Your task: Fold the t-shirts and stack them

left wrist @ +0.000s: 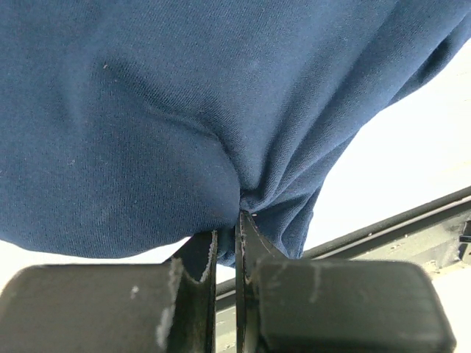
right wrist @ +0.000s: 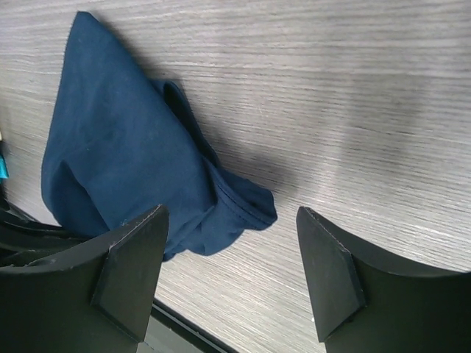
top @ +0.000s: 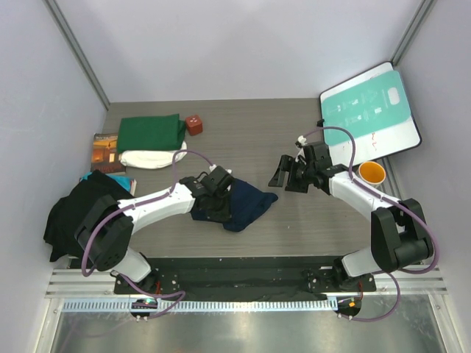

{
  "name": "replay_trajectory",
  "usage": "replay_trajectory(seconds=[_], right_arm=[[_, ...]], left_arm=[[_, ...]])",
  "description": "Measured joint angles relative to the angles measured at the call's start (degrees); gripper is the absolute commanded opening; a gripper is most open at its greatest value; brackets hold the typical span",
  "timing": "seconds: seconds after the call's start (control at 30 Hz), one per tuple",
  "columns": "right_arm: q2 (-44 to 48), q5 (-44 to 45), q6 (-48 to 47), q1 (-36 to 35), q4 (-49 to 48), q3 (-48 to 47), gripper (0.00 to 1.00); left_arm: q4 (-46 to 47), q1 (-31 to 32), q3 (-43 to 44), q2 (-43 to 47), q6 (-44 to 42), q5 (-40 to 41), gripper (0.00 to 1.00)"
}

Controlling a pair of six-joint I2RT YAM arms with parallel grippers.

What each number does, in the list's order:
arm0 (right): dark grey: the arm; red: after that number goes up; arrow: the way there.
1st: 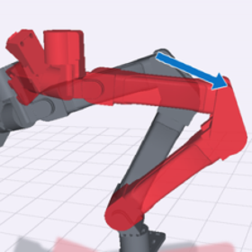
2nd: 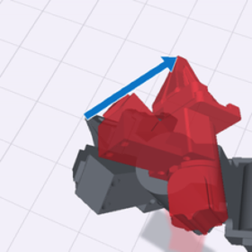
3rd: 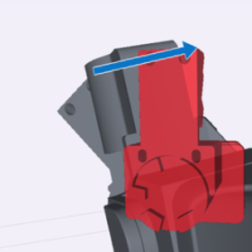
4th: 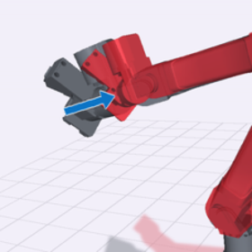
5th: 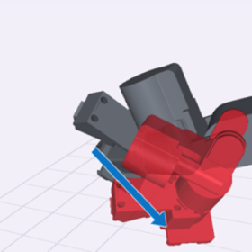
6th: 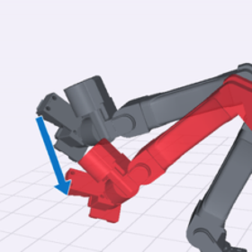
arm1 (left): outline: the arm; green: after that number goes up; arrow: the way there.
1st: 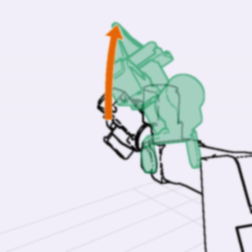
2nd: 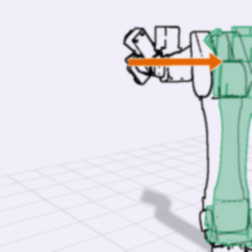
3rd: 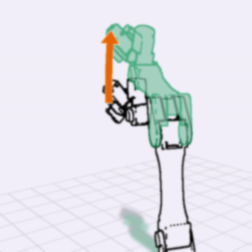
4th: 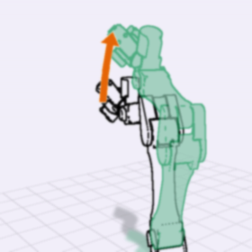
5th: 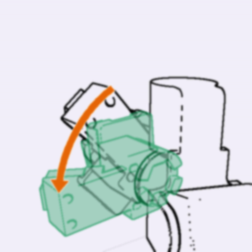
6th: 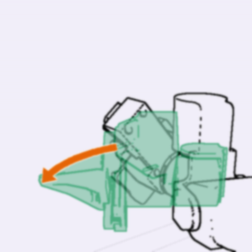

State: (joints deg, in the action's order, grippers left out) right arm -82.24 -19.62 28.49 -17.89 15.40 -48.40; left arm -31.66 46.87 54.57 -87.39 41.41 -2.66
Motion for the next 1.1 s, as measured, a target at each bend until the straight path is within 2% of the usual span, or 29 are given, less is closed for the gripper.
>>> replay_trajectory(seconds=[1.1], right_arm=[[2.62, 1.81, -1.51, -0.02, 2.03, 0.13, 0.77]], left_arm=[[1.18, 0.07, -0.09, 2.1, 1.68, -0.39, 0.0]])
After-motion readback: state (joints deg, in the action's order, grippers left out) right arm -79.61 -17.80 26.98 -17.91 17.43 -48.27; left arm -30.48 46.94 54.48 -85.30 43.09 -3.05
